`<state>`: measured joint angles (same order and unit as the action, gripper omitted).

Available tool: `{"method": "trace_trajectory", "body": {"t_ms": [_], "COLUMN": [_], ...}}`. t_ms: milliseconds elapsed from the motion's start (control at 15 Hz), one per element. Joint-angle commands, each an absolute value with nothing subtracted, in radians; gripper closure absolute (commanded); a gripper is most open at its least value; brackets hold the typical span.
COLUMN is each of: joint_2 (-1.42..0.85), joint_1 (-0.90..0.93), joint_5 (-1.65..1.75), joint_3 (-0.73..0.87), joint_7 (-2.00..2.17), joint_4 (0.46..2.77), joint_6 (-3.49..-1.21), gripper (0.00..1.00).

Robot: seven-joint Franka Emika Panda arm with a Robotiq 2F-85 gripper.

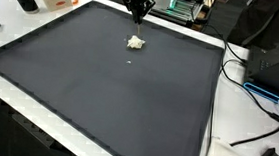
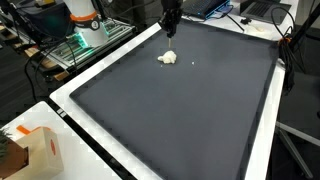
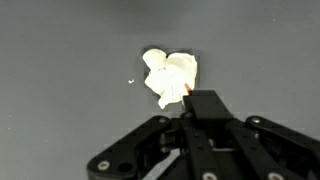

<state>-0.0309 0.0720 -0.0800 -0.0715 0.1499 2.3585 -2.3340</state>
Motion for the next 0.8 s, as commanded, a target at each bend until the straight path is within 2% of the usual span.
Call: {"method": "trace_trajectory", "body": {"t_ms": [0, 733], "joint_2": [-0.071, -0.149], "joint_1": [0.062, 0.05], "joint_5": [-0.141, -0.161], "joint_3": [-0.068, -0.07], "joint_7": [0.075, 0.025], "joint_4": [2.34, 2.299], "joint_6": [-2.348, -2.341], "gripper": [0.97, 0.97]}}
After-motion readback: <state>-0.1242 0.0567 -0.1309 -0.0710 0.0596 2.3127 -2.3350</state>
